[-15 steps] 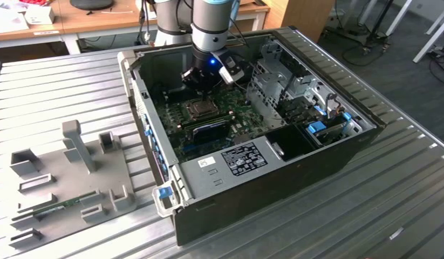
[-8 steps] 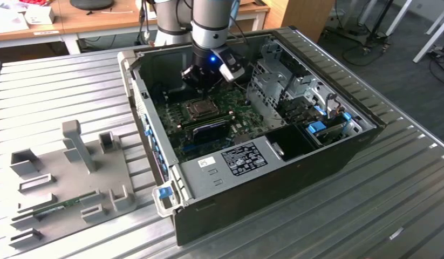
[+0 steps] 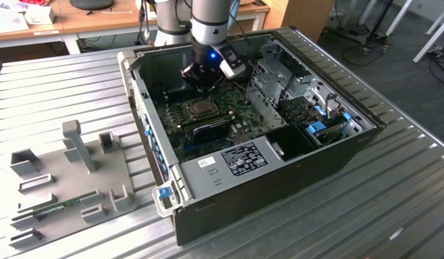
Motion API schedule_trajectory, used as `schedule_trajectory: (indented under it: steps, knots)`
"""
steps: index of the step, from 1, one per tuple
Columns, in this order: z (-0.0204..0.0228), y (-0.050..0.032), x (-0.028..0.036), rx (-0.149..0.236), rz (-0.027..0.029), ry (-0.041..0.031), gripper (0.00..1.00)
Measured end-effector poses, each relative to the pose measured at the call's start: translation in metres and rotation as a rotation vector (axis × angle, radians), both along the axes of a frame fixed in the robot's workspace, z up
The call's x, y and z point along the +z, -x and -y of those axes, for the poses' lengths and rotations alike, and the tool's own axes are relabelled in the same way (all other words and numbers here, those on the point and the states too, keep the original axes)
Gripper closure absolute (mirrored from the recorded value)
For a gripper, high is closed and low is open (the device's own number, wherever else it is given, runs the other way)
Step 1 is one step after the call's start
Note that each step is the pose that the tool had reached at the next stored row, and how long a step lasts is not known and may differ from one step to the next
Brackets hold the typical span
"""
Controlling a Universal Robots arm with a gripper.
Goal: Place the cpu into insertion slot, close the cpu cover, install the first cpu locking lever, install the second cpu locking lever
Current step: 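Install the first cpu locking lever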
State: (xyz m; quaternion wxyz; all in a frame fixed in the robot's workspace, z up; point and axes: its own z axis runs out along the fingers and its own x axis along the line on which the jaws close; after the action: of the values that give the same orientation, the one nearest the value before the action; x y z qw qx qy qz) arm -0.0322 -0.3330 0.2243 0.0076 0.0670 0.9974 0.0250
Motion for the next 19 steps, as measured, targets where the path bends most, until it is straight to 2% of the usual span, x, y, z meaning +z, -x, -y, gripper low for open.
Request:
schedule_trajectory:
  steps: [4, 8, 10, 14, 19]
  knots:
    - [0.0023, 0.0066, 0.0, 0.003, 0.0, 0.0031, 0.9]
    - [0.0068, 0.0077, -0.0003, 0.017, 0.0001, 0.0029, 0.9]
    - [0.007, 0.0077, -0.0006, 0.037, 0.0002, 0.0031, 0.9]
    - [0.0071, 0.0077, -0.0011, 0.103, 0.0003, 0.0033, 0.9]
    - [0.0085, 0.0078, -0.0016, 0.147, 0.0019, 0.0031, 0.9]
